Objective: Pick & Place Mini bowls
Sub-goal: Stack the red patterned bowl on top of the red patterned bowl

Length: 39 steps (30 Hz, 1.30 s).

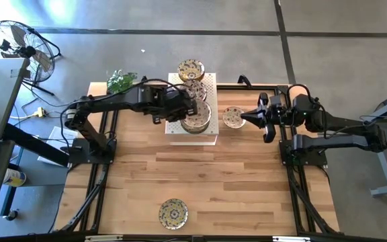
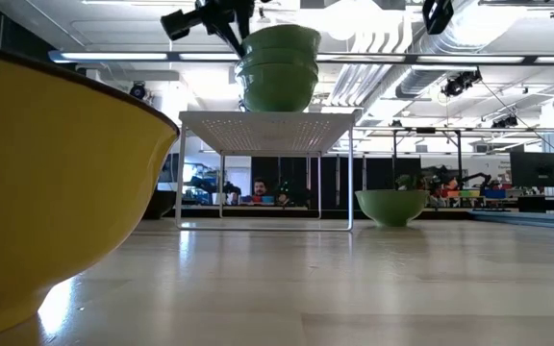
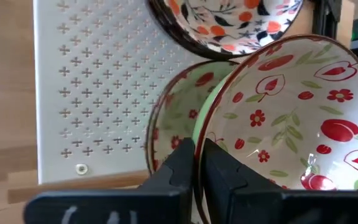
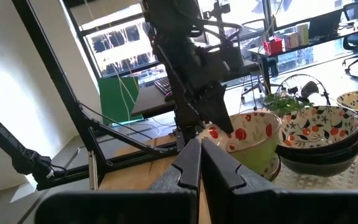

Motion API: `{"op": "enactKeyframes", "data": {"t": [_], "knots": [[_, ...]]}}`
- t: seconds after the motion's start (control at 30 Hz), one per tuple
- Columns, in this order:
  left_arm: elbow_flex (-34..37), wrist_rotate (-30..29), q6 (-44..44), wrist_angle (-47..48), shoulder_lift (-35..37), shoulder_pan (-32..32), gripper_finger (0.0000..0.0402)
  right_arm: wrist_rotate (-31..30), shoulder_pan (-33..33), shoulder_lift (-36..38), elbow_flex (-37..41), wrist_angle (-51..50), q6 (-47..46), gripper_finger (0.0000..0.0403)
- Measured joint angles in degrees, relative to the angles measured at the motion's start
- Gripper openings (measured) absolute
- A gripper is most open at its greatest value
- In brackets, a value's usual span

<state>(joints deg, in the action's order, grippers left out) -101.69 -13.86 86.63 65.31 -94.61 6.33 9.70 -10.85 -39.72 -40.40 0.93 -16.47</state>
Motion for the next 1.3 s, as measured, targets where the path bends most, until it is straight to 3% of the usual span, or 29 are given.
{"op": "enactKeyframes", "data": {"t": [1.3], "knots": [[0.1,0.4,-3.9,1.7,-0.2,0.0,0.0022,0.3,0.0,0.0,0.0,0.0,1.1,0.0001]]}}
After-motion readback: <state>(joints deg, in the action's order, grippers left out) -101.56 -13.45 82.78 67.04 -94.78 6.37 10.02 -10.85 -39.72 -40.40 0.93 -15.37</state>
